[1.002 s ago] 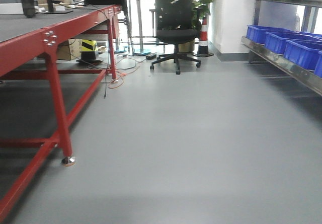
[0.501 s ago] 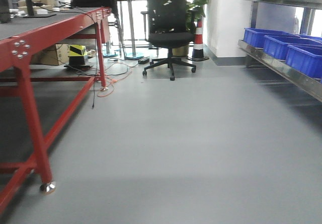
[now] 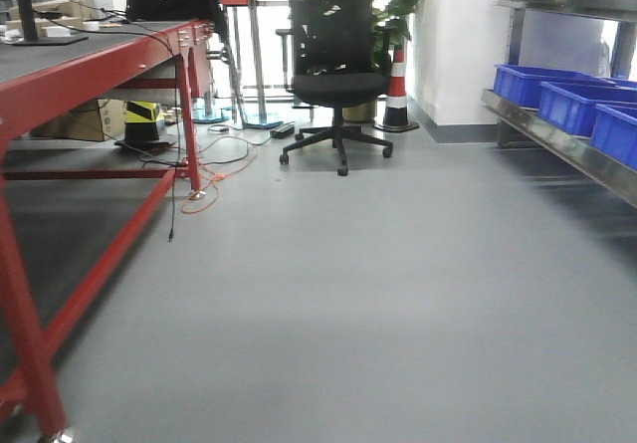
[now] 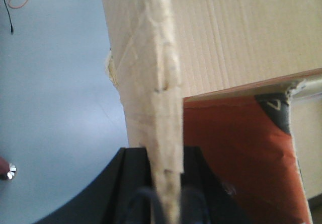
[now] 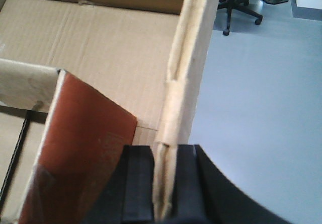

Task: Stack two boxes on right shelf middle
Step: 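Hold the stacked boxes with both grippers while driving away from the table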

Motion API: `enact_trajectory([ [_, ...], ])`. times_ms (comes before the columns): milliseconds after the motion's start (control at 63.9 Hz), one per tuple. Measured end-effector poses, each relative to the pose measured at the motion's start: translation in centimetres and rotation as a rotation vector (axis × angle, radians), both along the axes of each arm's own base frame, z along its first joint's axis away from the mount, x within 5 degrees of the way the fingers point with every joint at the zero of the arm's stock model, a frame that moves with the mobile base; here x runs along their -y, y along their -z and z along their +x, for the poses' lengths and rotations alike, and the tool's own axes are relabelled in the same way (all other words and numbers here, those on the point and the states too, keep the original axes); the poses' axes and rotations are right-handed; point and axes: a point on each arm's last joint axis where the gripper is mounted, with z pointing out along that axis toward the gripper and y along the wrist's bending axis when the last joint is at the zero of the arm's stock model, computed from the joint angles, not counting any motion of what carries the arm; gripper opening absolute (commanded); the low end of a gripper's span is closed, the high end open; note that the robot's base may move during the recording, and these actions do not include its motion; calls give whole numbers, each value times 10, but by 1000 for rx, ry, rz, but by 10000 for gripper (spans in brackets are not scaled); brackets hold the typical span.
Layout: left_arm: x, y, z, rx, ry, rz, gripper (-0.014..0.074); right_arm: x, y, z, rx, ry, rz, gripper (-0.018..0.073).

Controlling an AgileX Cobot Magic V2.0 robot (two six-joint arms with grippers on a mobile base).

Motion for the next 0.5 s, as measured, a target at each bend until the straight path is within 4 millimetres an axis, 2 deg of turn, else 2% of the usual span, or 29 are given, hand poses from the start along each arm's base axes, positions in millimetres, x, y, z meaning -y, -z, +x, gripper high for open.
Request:
enact_trajectory([
  [501,-1,0,0,2,-7,8,-111,0,0,0,0,0,0,-151],
])
